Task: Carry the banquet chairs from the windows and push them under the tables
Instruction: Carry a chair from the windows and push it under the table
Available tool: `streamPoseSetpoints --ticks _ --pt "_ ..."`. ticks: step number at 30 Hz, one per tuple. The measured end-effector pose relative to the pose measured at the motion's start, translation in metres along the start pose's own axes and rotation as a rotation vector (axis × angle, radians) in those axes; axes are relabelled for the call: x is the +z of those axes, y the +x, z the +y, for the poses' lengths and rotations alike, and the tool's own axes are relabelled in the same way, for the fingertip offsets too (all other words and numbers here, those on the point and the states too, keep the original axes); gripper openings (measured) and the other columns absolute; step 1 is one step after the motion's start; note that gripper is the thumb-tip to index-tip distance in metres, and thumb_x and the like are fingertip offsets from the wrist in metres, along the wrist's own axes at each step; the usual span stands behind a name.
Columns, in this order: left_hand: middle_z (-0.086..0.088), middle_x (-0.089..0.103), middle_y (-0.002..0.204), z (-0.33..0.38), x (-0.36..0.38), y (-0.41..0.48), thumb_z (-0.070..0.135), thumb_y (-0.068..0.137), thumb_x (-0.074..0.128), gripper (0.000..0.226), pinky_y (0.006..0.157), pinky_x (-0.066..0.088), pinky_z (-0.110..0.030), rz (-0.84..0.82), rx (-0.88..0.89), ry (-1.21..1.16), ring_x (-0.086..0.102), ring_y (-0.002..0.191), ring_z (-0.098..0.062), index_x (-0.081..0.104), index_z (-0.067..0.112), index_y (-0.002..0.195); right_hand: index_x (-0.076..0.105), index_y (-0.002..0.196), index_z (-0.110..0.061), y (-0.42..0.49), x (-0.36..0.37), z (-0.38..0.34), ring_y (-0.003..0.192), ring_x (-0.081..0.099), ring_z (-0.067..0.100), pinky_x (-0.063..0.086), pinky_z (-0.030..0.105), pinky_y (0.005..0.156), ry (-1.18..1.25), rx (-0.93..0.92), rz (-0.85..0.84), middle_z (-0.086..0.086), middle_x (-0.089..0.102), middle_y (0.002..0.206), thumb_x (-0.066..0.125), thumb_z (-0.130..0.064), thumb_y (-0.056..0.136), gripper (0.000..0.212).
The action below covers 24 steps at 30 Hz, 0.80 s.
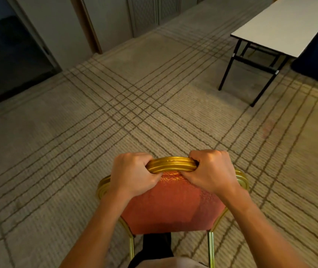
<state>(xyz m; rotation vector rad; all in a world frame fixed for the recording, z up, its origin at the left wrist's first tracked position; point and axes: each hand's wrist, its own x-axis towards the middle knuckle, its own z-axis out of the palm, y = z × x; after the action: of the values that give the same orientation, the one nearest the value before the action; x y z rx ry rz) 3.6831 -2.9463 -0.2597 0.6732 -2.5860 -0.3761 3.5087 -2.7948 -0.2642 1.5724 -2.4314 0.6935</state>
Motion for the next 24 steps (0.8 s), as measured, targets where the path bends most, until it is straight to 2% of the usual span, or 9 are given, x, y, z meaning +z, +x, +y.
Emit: streamPoseSetpoints --ticks 3,11,17,21,24 --pt "0.008 0.048 0.049 -0.036 0.017 0.063 0.041 0.064 0.082 0.041 0.046 0.031 -0.026 0.01 -0.01 -0.022 0.046 0.046 -0.012 0.049 0.019 0.051 0.043 0.056 -0.024 0.063 0.02 0.014 0.047 0.057 0.023 0.041 0.028 0.05 -0.016 0.02 -0.01 -0.005 0.055 0.049 0.067 -0.05 0.071 0.038" --pt "0.005 0.055 0.053 -0.098 0.035 0.225 0.048 0.065 0.074 0.035 0.05 0.033 -0.028 0.023 0.086 -0.018 0.055 0.051 -0.018 0.057 0.019 0.055 0.05 0.057 -0.02 0.207 0.046 0.056 0.049 0.058 0.022 0.037 0.026 0.052 -0.082 0.104 0.034 -0.005 0.055 0.05 0.066 -0.055 0.071 0.04" --pt "0.004 0.053 0.052 -0.129 0.063 0.337 0.048 0.067 0.071 0.037 0.048 0.035 -0.03 0.011 0.127 -0.043 0.052 0.05 -0.018 0.052 0.019 0.054 0.047 0.056 -0.02 0.301 0.073 0.105 0.049 0.058 0.023 0.037 0.027 0.05 -0.041 0.141 0.056 -0.004 0.054 0.05 0.058 -0.056 0.072 0.041" --pt "0.005 0.053 0.052 -0.152 0.095 0.425 0.045 0.066 0.074 0.036 0.049 0.036 -0.028 -0.018 0.136 -0.033 0.053 0.05 -0.017 0.048 0.024 0.052 0.045 0.056 -0.022 0.376 0.101 0.154 0.049 0.057 0.023 0.042 0.029 0.051 0.011 0.151 0.068 -0.006 0.054 0.051 0.057 -0.055 0.073 0.039" --pt "0.005 0.054 0.052 -0.163 0.114 0.485 0.045 0.068 0.075 0.039 0.049 0.034 -0.028 -0.034 0.132 -0.025 0.053 0.05 -0.015 0.047 0.024 0.053 0.04 0.056 -0.025 0.431 0.116 0.188 0.049 0.057 0.023 0.038 0.027 0.052 0.021 0.141 0.062 -0.007 0.053 0.05 0.057 -0.055 0.072 0.038"
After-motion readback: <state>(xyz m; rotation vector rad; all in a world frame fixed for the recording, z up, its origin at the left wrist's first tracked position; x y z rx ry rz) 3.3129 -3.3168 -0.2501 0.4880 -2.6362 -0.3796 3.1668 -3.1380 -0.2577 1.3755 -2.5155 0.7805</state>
